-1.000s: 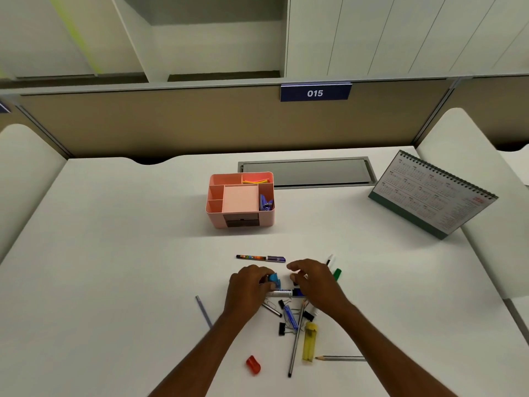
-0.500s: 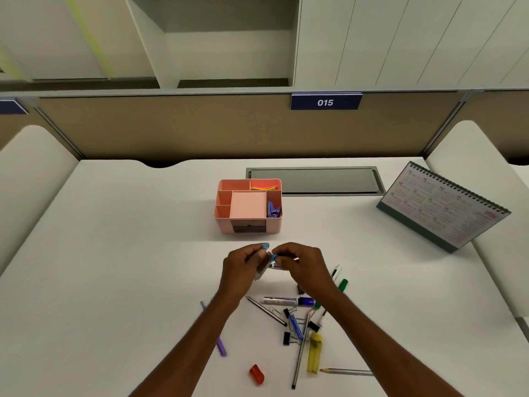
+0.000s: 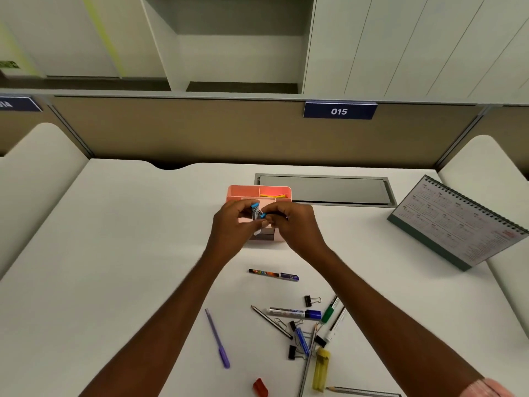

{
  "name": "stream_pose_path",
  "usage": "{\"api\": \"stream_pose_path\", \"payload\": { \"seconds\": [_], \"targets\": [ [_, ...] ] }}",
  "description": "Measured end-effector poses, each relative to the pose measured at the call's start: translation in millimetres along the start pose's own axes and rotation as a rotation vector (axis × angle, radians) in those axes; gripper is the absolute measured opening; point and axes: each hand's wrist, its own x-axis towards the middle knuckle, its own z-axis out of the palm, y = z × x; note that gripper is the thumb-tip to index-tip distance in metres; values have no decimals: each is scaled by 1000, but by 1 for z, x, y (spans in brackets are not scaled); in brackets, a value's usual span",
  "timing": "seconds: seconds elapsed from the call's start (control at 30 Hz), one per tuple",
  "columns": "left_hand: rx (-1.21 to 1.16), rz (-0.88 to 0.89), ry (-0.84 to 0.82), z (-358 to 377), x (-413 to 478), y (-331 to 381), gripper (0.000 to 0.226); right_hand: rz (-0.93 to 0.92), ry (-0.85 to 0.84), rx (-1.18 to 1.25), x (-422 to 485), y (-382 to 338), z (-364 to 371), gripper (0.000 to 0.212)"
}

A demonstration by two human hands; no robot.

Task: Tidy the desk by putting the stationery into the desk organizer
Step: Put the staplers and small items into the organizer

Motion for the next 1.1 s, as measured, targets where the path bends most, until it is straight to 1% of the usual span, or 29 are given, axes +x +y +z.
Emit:
{"api": "stream_pose_path", "payload": {
  "seconds": [0.13,0.2,0.3,0.43,0.7,0.87,1.1],
  "targets": [
    [53,137,22,-7,17,3,48,-21,19,19,16,-1,3,22],
    [115,168,31,-8,26,4,48,-31,19,14,23,-3,5,23],
    [189,180,53,-10,44,4,47,22,25,46,34,-3,8,24],
    [231,158,59,-10,69,-1,45,101,44,71,37,6,10,23],
    [296,69,41,5,106,-24,45,250,9,43,17,36,6,21],
    [297,-22,-24,22,119,-33,45,258,2,-20,17,51,3,21],
    [341,-82,-120,37,129,-41,42,250,6,-29,19,60,-3,19]
  ]
}}
